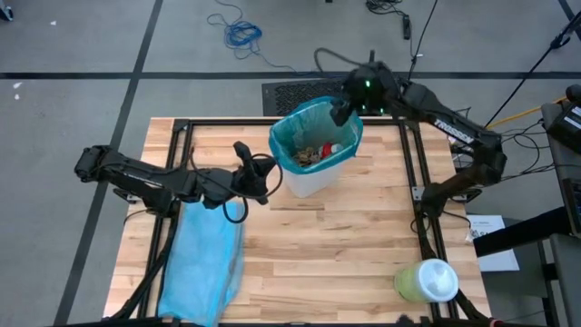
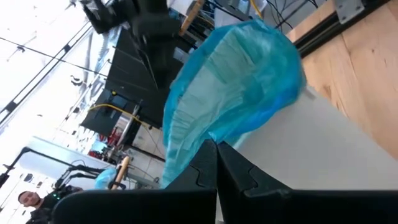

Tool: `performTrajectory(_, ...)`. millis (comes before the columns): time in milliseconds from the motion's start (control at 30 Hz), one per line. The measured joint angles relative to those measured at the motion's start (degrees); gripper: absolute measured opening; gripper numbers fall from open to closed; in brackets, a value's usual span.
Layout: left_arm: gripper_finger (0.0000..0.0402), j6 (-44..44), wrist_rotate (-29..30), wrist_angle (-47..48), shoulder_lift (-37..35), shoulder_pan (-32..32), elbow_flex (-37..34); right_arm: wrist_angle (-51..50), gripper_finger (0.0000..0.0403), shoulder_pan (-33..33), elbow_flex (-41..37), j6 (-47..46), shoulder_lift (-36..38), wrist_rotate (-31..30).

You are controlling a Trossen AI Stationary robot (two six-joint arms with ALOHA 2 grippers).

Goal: Place trash/remove bag and relplace
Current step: Close the trash bag

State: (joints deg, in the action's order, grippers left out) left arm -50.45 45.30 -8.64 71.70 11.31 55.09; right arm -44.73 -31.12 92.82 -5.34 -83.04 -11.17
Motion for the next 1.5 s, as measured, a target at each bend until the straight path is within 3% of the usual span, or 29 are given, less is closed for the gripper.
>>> performTrajectory(267, 0.0000, 0.0, 0.0, 0.2, 0.0, -0.4, 0.6, 0.2, 0.0184, -10.0, 0.0, -1.6, -5.2, 20.5)
performTrajectory(433, 0.0000, -1.7, 1.8, 0.0, 0.0, -0.4, 0.6, 0.6, 0.0071, -9.1, 0.0, 1.1, -5.8, 23.3)
performTrajectory(500, 0.0000, -3.1, 3.1, -0.3, 0.0, -0.4, 0.6, 1.7, 0.0020, -8.3, 0.0, 1.9, -5.6, 22.9)
performTrajectory(633, 0.0000, -5.7, 5.1, -1.6, -0.7, -0.4, 0.6, 3.5, 0.0004, -6.0, 1.6, 3.1, -4.3, 20.6)
performTrajectory(967, 0.0000, -10.9, 5.2, 0.2, -5.7, -0.4, 6.7, 3.2, 0.0000, 4.7, 10.6, 14.4, -3.6, 10.6)
performTrajectory(1267, 0.0000, -11.5, 6.3, 16.5, -6.0, -0.3, 14.9, 4.9, 0.0000, 14.5, 14.5, 26.1, -3.6, -2.9)
performTrajectory(1500, 0.0000, -6.6, 6.1, 24.9, -6.9, -0.3, 18.4, 6.6, 0.0000, 16.3, 19.0, 27.1, -3.6, -7.4)
